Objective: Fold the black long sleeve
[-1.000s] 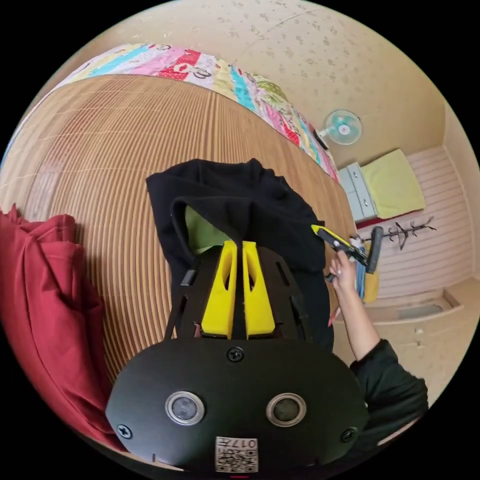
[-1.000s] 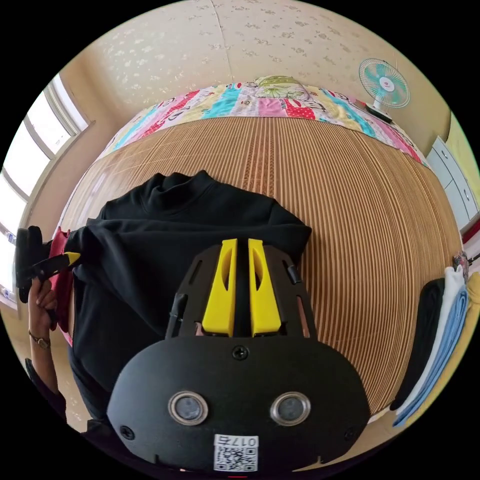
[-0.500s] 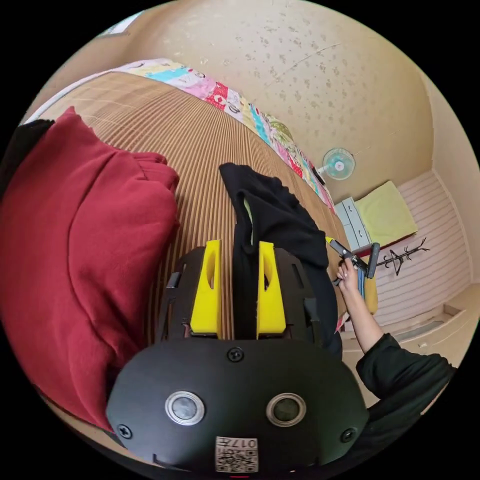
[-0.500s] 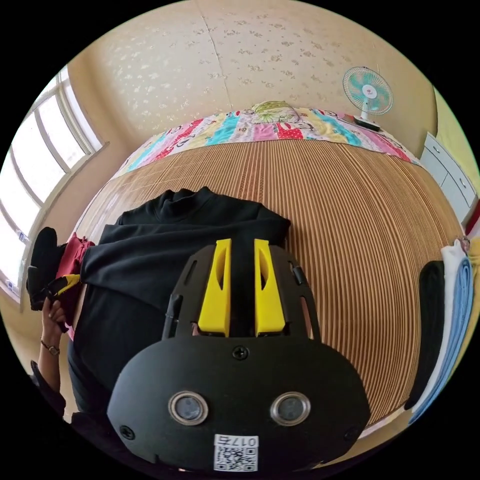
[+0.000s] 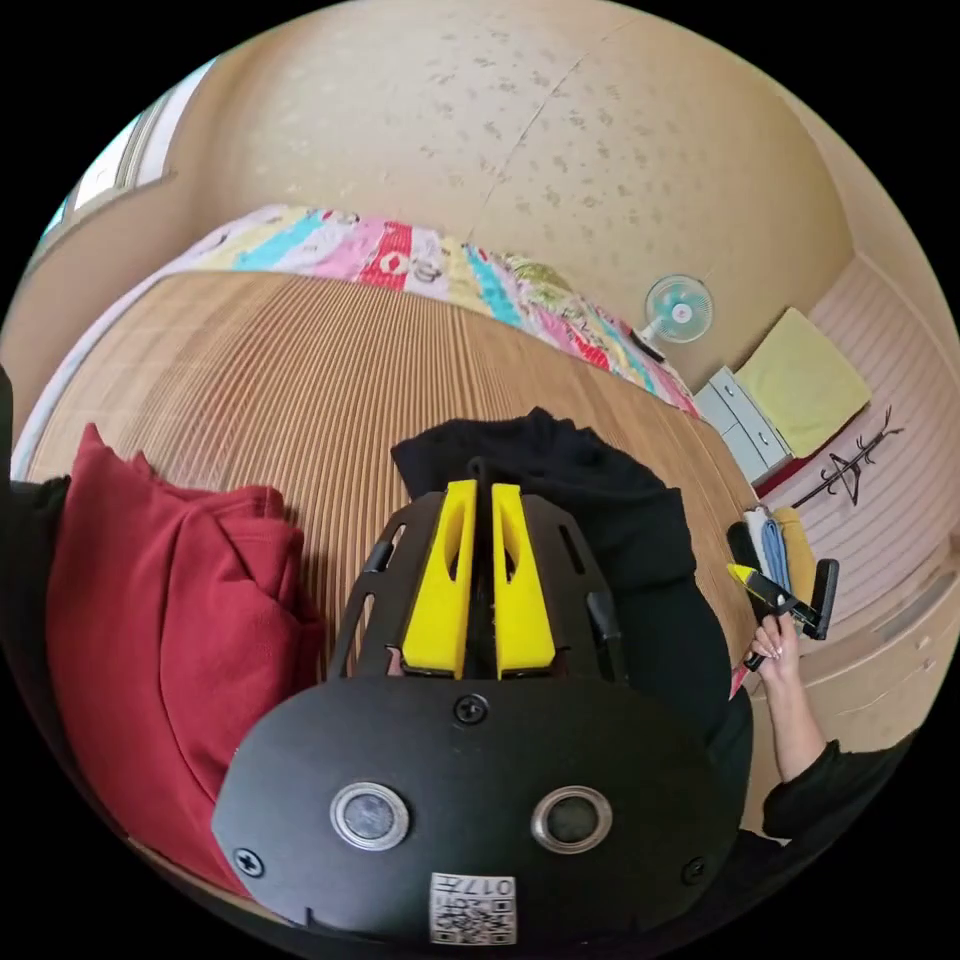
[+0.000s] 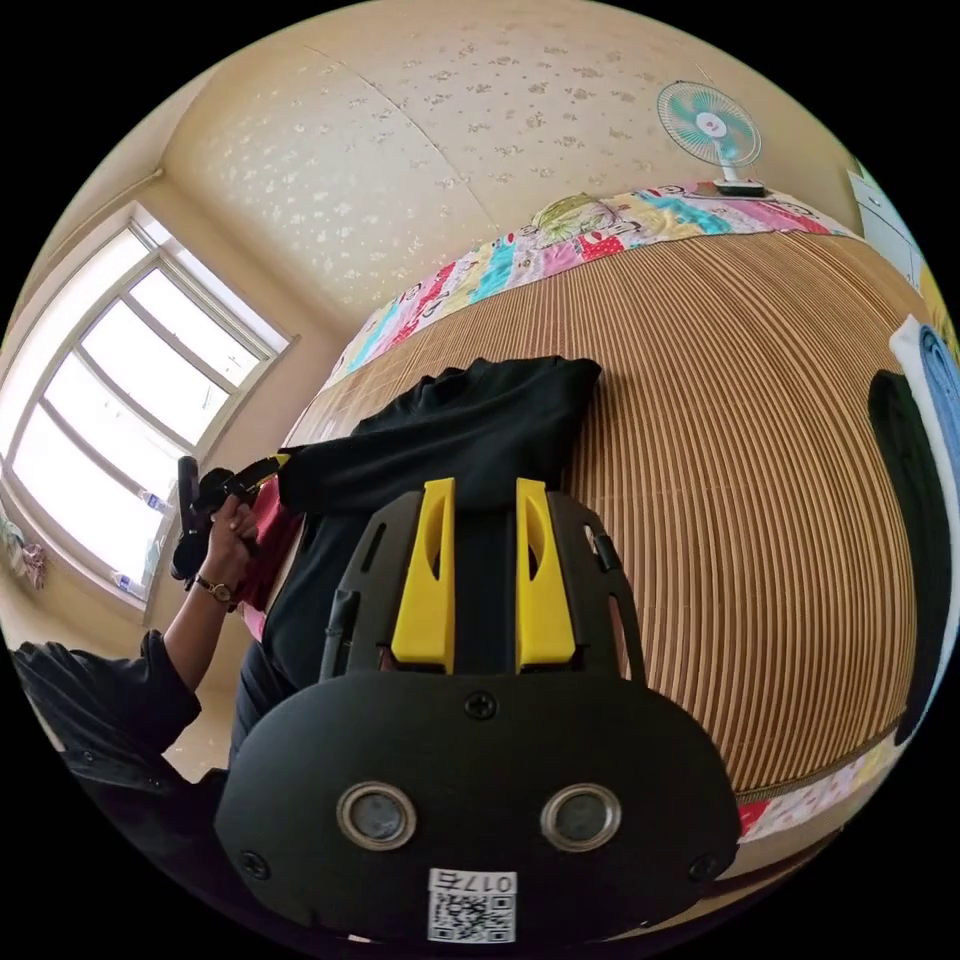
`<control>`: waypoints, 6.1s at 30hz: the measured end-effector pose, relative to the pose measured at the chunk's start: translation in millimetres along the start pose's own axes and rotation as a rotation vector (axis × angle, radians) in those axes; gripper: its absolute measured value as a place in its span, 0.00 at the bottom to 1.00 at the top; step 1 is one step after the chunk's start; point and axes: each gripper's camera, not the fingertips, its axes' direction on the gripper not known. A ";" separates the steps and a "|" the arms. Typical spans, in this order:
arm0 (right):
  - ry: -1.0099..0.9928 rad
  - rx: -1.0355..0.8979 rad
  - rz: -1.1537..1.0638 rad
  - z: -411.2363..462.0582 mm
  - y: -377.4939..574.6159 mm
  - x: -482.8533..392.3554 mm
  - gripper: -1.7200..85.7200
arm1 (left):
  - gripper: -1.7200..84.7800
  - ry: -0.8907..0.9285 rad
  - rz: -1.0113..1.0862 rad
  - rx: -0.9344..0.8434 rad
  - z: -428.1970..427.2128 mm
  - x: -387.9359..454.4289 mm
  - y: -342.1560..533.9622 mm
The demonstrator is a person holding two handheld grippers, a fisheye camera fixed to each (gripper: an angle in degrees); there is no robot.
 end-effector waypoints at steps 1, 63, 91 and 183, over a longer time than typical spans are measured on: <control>0.038 -0.021 -0.024 0.1 -5.1 -1.0 0.13 | 0.06 -0.014 -0.016 -0.007 7.8 2.8 -10.0; -0.034 -0.041 0.301 -129.7 84.2 14.3 0.13 | 0.11 0.119 -0.273 -0.146 -10.5 -72.4 289.7; -0.426 0.166 0.191 -243.6 104.5 -5.1 0.06 | 0.07 0.754 -0.215 0.023 -148.0 -178.3 234.9; -0.289 -0.025 0.125 -36.0 2.3 79.1 0.12 | 0.23 0.604 -0.195 -0.344 90.3 31.3 118.3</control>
